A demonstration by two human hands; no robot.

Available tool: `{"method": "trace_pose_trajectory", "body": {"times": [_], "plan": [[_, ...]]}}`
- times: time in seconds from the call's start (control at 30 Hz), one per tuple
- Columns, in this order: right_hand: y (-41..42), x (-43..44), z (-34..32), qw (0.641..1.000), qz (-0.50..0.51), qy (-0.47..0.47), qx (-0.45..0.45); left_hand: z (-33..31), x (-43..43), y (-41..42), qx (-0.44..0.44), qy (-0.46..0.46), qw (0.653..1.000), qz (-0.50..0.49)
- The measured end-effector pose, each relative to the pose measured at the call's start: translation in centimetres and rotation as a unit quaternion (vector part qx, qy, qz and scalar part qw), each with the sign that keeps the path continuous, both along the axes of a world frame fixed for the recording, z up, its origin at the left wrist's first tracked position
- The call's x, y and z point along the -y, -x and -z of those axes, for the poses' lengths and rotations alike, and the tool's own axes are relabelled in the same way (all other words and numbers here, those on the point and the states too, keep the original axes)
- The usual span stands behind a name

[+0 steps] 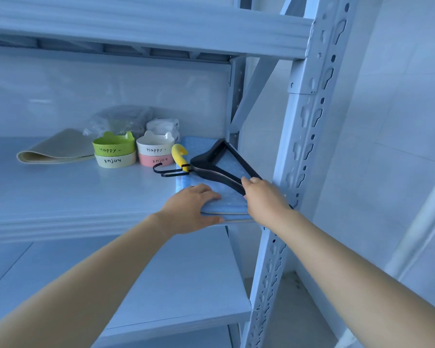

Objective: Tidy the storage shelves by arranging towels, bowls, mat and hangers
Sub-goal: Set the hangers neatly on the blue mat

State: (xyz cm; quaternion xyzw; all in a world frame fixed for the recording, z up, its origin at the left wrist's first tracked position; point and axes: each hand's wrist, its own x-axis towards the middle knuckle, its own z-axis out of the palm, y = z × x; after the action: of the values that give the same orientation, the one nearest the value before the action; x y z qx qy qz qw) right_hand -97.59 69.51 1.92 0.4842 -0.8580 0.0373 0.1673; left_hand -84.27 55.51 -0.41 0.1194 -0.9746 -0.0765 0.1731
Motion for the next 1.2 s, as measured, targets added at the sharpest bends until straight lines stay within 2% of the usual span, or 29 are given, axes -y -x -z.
{"method": "trace_pose_trajectory", "body": {"times": [0.37, 1.2], "plan": [[1.1, 0.8, 0.1, 1.0, 0.024, 0.003, 0.001, 0.7, 1.3, 1.6, -0.004, -0.022, 1.0, -0.005], [6.7, 7.6, 0.3, 0.999, -0.004, 0.026, 0.021, -0.1, 7.1, 7.2, 0.029, -0.03, 0.999, -0.031]]}}
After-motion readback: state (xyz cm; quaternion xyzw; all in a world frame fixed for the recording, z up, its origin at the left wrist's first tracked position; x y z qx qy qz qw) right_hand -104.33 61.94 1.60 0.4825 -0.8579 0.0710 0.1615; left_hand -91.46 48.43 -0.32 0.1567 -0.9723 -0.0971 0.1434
